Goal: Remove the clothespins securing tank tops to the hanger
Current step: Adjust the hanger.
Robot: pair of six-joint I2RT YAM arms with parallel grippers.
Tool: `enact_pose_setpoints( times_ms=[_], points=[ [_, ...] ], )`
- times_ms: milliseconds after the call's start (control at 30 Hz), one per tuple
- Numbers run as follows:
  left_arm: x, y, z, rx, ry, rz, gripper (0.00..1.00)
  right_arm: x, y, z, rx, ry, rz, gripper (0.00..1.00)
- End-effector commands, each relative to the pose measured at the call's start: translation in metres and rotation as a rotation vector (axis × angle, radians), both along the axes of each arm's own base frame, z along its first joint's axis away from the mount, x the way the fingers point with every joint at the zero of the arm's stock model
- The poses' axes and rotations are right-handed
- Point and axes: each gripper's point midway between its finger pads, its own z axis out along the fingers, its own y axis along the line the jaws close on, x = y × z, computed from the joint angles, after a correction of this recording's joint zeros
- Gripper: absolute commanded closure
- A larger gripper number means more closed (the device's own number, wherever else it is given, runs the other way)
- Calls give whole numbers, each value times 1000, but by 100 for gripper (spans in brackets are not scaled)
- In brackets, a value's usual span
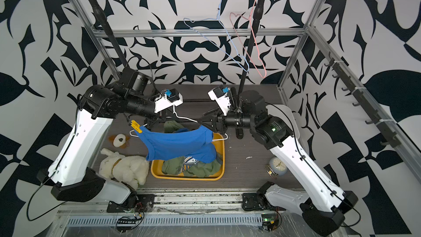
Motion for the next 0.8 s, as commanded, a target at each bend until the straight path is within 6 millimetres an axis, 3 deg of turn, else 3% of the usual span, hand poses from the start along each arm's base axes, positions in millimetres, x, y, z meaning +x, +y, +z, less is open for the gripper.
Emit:
enact_pose_setpoints(
  times_ms=[0, 400, 767],
  points=[
    [-8, -1, 8, -15, -1, -32, 95, -10, -1, 18, -13, -93, 22, 59],
    [-7, -8, 10, -11, -2, -49, 95, -16, 5, 10, -64, -104, 80, 62],
    [-12, -10, 11, -7, -9, -61, 95, -14, 20, 12, -85, -94, 157, 76]
  ],
)
